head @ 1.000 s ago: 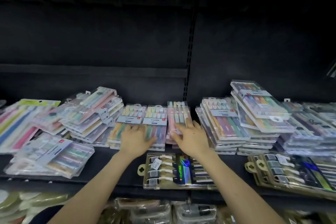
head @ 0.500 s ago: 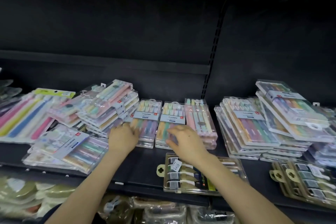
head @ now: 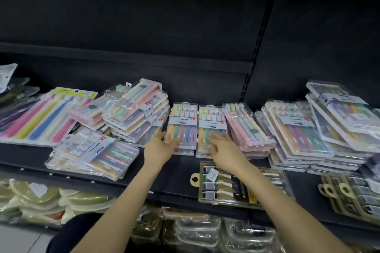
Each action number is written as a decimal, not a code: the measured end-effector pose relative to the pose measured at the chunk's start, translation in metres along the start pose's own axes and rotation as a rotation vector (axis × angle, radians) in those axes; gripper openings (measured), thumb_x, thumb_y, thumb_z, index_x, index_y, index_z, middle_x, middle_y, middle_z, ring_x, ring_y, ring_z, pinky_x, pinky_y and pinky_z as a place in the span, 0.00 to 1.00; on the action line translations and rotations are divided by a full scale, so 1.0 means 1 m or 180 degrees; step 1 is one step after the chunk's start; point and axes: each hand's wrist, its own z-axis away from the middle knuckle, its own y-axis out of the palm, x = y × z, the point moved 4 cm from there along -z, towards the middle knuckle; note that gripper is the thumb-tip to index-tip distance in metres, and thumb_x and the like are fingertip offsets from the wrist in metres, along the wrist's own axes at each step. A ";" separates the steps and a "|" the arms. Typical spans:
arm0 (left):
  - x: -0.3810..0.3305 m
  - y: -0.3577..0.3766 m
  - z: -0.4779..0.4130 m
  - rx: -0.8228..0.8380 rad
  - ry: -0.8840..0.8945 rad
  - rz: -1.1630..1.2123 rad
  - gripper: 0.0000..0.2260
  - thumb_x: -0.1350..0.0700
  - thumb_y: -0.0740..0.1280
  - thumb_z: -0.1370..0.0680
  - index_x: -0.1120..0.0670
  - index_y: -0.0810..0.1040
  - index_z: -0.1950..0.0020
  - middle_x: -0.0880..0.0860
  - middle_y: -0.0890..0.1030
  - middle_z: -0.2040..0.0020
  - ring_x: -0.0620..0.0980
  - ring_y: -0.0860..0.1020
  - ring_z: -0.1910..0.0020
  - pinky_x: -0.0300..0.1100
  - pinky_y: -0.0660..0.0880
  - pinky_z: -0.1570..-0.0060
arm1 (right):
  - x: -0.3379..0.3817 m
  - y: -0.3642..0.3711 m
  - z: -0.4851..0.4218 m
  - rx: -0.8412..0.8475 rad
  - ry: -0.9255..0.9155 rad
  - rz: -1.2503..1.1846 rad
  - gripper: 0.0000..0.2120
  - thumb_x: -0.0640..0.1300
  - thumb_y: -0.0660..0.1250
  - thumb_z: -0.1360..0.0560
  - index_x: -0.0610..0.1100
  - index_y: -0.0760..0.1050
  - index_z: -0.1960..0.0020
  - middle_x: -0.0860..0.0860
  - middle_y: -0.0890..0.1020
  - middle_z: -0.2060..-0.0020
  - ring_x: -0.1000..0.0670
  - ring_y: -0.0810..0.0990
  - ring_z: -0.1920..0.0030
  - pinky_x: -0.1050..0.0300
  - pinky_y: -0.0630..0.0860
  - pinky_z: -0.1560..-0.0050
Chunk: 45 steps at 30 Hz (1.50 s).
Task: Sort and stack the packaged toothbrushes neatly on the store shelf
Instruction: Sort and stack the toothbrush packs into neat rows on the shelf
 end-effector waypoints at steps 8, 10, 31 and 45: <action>-0.006 0.015 -0.012 0.0149 -0.0430 0.0307 0.15 0.49 0.68 0.25 0.59 0.74 0.64 0.53 0.74 0.68 0.53 0.74 0.63 0.42 0.67 0.64 | -0.012 -0.002 0.010 -0.0592 0.0794 -0.0295 0.17 0.50 0.58 0.19 0.38 0.68 0.38 0.43 0.81 0.50 0.45 0.80 0.50 0.55 0.71 0.53; -0.007 0.019 -0.013 0.0143 -0.0438 0.0283 0.14 0.50 0.68 0.25 0.59 0.75 0.64 0.53 0.75 0.67 0.54 0.76 0.61 0.42 0.70 0.61 | -0.018 -0.001 0.005 -0.0470 0.1009 -0.0867 0.17 0.50 0.61 0.21 0.39 0.70 0.38 0.45 0.80 0.48 0.45 0.79 0.47 0.56 0.73 0.52; 0.004 0.008 -0.026 0.0504 -0.0839 0.2330 0.05 0.59 0.69 0.25 0.53 0.73 0.55 0.51 0.81 0.61 0.49 0.80 0.64 0.41 0.75 0.67 | -0.019 0.011 -0.027 -0.0130 0.2126 -0.3092 0.17 0.41 0.75 0.30 0.38 0.76 0.44 0.44 0.81 0.50 0.44 0.80 0.51 0.57 0.73 0.66; -0.021 -0.032 -0.001 0.0216 -0.0348 0.2661 0.06 0.59 0.70 0.25 0.55 0.74 0.54 0.52 0.82 0.59 0.50 0.82 0.61 0.43 0.77 0.64 | 0.000 -0.016 -0.006 -0.0152 0.1670 -0.3968 0.19 0.34 0.73 0.30 0.35 0.73 0.42 0.41 0.84 0.53 0.46 0.84 0.60 0.52 0.81 0.64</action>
